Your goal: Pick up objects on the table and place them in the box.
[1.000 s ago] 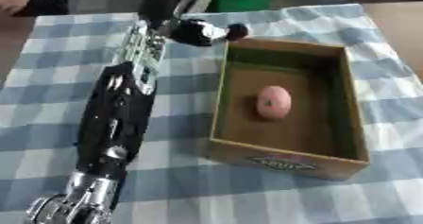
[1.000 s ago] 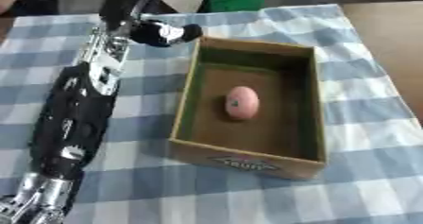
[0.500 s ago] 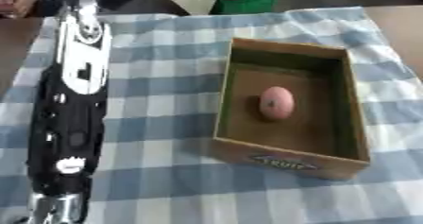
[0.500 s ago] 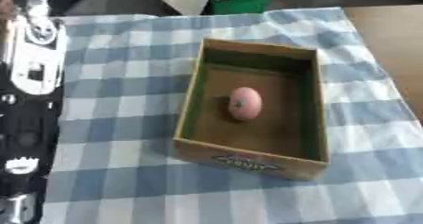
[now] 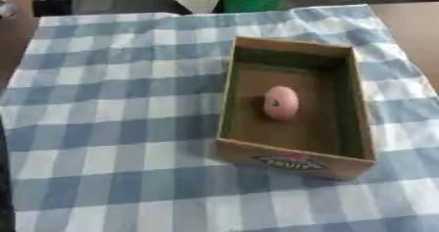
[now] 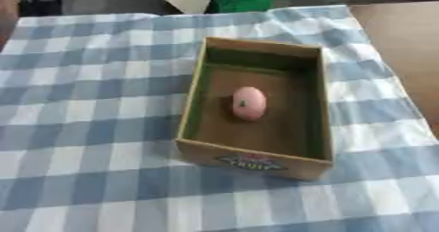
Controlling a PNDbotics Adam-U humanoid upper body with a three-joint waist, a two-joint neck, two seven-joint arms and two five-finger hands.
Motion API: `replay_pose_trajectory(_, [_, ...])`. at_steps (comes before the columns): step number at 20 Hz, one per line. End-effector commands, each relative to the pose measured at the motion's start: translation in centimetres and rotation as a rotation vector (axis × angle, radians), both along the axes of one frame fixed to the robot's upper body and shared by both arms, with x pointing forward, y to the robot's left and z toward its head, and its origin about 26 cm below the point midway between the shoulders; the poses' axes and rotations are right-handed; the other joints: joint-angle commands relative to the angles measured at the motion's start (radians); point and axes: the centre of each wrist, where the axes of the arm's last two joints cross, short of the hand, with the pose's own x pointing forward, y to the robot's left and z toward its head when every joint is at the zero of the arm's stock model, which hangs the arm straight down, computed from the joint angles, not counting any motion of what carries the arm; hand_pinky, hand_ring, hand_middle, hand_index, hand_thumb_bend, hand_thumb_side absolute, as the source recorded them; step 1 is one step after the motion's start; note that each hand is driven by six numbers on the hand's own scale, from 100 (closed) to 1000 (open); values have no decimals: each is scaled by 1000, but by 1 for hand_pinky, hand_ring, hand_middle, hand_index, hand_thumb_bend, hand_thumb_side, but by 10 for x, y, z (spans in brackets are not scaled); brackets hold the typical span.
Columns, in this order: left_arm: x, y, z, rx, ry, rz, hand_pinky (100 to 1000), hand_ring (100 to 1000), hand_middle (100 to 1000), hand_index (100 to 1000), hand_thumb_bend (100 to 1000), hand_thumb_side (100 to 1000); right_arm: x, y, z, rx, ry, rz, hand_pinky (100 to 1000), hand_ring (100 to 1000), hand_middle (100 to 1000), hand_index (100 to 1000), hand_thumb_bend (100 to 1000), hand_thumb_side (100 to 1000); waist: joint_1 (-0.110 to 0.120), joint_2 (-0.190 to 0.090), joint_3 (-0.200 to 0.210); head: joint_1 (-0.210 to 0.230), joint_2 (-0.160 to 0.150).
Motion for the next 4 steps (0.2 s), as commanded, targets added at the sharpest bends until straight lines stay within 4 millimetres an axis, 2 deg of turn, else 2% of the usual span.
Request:
replay_pose_trajectory(1, [-13,18,-5,-52,-100,-56,470,590,667,837,359,837,-5,-8,8,-36,-29,-52,860,863,575,870,100,1000,0,-19,8,-15,7])
replay_pose_trajectory(4, [-21,37,-30,-99,-137,-90,470,592,672,844,346,854,-8,-13,5,-41,-30,-87,860,863,574,873,100,1000,1,-15,19,-22,7])
